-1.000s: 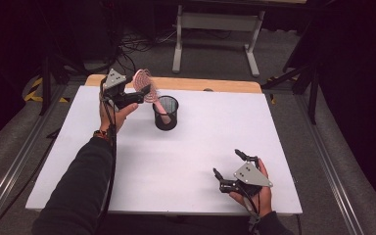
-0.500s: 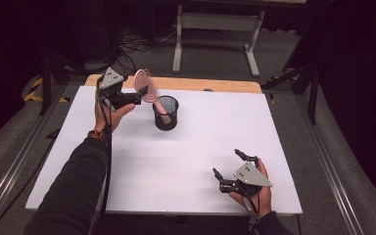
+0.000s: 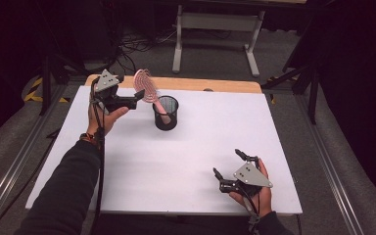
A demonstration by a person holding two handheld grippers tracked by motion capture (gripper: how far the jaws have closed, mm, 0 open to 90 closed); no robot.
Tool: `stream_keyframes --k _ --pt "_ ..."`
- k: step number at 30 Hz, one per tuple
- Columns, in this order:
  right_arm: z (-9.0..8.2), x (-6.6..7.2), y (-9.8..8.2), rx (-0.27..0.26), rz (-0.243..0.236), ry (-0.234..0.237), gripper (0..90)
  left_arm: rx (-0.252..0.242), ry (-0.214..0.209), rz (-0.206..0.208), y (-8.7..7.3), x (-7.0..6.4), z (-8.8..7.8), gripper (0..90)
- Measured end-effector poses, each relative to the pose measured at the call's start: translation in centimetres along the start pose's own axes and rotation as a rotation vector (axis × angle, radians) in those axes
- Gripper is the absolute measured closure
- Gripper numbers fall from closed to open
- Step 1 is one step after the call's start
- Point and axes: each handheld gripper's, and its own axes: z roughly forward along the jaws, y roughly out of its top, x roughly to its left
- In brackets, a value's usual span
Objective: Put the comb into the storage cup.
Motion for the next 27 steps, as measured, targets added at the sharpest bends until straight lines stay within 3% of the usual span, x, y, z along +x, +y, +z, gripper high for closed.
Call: stream_keyframes --k 7,19,27 --pt "0.0 0.1 0.1 -0.004 0.0 -0.004 9.7 0.009 -0.014 0.03 -0.3 -0.1 -0.8 5.9" --pt "0.0 0.2 0.2 -0.002 -0.006 -0.01 9.8 -0.014 -0.087 0.083 0.7 -0.8 -3.1 5.7" --pt "0.0 0.2 0.2 -0.003 -0.007 -0.012 9.8 -0.032 -0.109 0.114 1.1 -1.4 -4.2 6.1"
